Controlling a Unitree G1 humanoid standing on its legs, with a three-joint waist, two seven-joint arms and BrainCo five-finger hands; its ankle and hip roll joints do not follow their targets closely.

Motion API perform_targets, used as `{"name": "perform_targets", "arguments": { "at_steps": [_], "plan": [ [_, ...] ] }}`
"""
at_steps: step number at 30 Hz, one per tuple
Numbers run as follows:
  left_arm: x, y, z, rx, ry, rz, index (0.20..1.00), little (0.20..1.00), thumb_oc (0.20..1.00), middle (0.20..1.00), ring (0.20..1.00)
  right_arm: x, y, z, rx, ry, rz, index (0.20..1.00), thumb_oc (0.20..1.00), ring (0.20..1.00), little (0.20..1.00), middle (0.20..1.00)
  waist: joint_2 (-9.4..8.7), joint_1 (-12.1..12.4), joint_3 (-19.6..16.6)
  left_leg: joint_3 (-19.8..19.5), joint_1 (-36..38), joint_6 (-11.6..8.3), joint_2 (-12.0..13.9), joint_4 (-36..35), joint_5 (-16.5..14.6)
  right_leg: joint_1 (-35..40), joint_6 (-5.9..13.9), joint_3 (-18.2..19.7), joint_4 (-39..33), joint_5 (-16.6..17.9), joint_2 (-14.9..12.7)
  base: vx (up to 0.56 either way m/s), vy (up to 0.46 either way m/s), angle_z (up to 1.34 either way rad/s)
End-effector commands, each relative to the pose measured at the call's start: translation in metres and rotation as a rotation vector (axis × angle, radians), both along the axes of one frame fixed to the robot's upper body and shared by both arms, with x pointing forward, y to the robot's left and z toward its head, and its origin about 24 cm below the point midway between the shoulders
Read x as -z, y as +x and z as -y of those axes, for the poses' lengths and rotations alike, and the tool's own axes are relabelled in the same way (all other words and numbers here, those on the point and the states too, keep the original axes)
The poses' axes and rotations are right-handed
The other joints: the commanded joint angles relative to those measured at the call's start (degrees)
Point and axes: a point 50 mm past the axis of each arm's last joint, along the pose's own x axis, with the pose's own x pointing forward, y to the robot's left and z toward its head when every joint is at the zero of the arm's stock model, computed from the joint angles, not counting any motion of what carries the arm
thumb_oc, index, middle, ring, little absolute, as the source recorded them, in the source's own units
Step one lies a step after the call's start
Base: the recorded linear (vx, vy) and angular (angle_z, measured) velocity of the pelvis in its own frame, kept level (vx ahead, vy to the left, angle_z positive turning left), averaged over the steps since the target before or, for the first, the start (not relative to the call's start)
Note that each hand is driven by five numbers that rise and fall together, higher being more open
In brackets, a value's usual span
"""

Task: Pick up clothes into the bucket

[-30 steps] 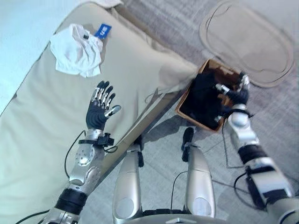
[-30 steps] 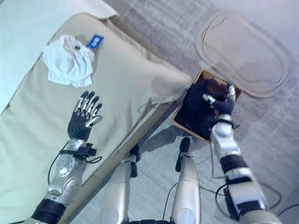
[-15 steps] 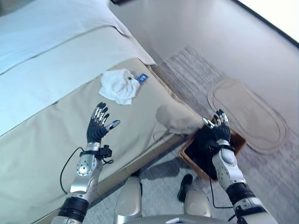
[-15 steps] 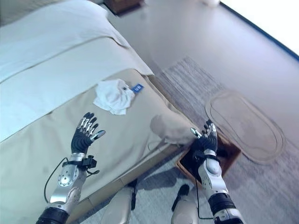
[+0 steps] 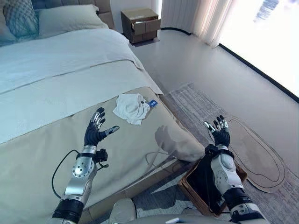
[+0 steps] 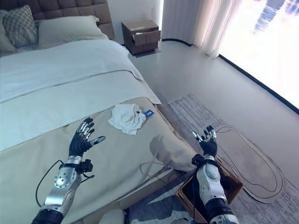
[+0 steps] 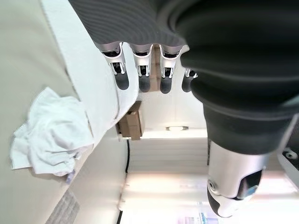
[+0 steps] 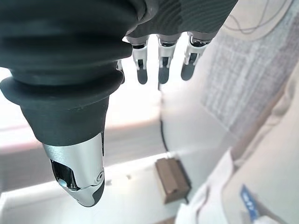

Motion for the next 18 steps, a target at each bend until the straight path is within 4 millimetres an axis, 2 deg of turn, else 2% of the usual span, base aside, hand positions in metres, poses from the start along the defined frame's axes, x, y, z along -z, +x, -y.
{"name": "perform_targets", "arguments": {
  "at_steps": [1,2,4,6,9,11,13,16,18],
  "plan": [
    [-0.02,0.008,0.001,0.024,0.102,0.094,1.0,1.0,1.0,1.0,1.0,-0.022,0.004,0.017,0.028,-0.03,0.108,1.0,1.0,1.0,1.0,1.0,-0.4,-0.8,0.3,-0.6,2.0,3.33,-1.4,1.4,-3.5,-1.3,4.26,10.8,7.6,15.5,-3.9,0.13,0.237,0.35],
    [-0.023,0.01,0.003,0.034,0.131,0.1,1.0,1.0,1.0,1.0,1.0,-0.019,0.001,0.014,0.015,-0.01,0.108,1.0,1.0,1.0,1.0,1.0,0.31,-2.3,0.9,-1.8,4.6,4.2,-1.7,-0.4,-3.5,-4.7,2.72,16.1,12.8,13.3,0.2,0.1,0.166,0.54],
    [-0.024,0.011,0.003,0.034,0.142,0.104,1.0,1.0,1.0,1.0,1.0,-0.017,0.0,0.013,0.011,-0.011,0.101,1.0,1.0,1.0,1.0,1.0,0.46,-2.6,0.8,-2.0,5.4,4.33,-1.7,-1.5,-3.1,-5.5,2.18,16.8,13.0,12.8,1.5,0.08,0.089,0.53],
    [-0.025,0.012,0.003,0.028,0.141,0.11,1.0,1.0,1.0,1.0,1.0,-0.013,-0.003,0.014,0.012,-0.017,0.079,1.0,1.0,1.0,1.0,1.0,0.59,-3.4,0.9,-2.9,6.7,4.43,-1.9,-3.0,-2.7,-7.2,1.17,18.2,11.8,9.4,4.7,0.1,0.027,-0.02],
    [-0.027,0.013,0.004,0.018,0.131,0.121,1.0,1.0,1.0,1.0,1.0,-0.008,-0.006,0.017,0.023,-0.013,0.062,1.0,1.0,1.0,1.0,1.0,0.39,-4.3,1.2,-3.8,7.8,4.1,-1.9,-4.2,-2.7,-8.3,0.79,20.4,7.2,5.6,8.7,0.08,-0.039,-0.19],
    [-0.029,0.016,0.006,0.013,0.128,0.131,1.0,1.0,1.0,1.0,1.0,-0.006,-0.008,0.019,0.028,-0.018,0.052,1.0,1.0,1.0,1.0,1.0,-0.23,-5.1,1.4,-4.6,8.2,3.63,-2.2,-4.9,-2.7,-9.4,1.16,22.7,1.6,6.3,11.0,0.09,-0.098,0.1],
    [-0.03,0.017,0.008,0.015,0.125,0.138,1.0,1.0,1.0,1.0,1.0,-0.005,-0.009,0.019,0.029,-0.012,0.05,1.0,1.0,1.0,1.0,1.0,-0.17,-5.2,1.6,-4.8,8.3,3.41,-1.9,-4.8,-2.6,-9.9,1.33,22.8,1.2,6.6,11.2,0.06,-0.075,0.3],
    [-0.027,0.017,0.012,0.019,0.127,0.124,1.0,1.0,1.0,1.0,1.0,0.002,-0.014,0.02,0.034,-0.012,0.019,1.0,1.0,1.0,1.0,1.0,-0.68,-5.4,0.3,-4.3,8.8,2.61,-1.7,-5.1,-2.8,-6.4,1.38,21.9,-4.4,7.2,11.7,0.11,-0.11,-0.01],
    [-0.026,0.017,0.013,0.019,0.122,0.119,1.0,1.0,1.0,1.0,1.0,0.003,-0.015,0.02,0.033,-0.012,0.016,1.0,1.0,1.0,1.0,1.0,-0.65,-5.4,-0.1,-4.3,9.1,2.31,-1.4,-5.5,-2.7,-5.8,1.27,21.7,-5.4,7.5,11.9,0.09,-0.086,0.28]
  ]
}}
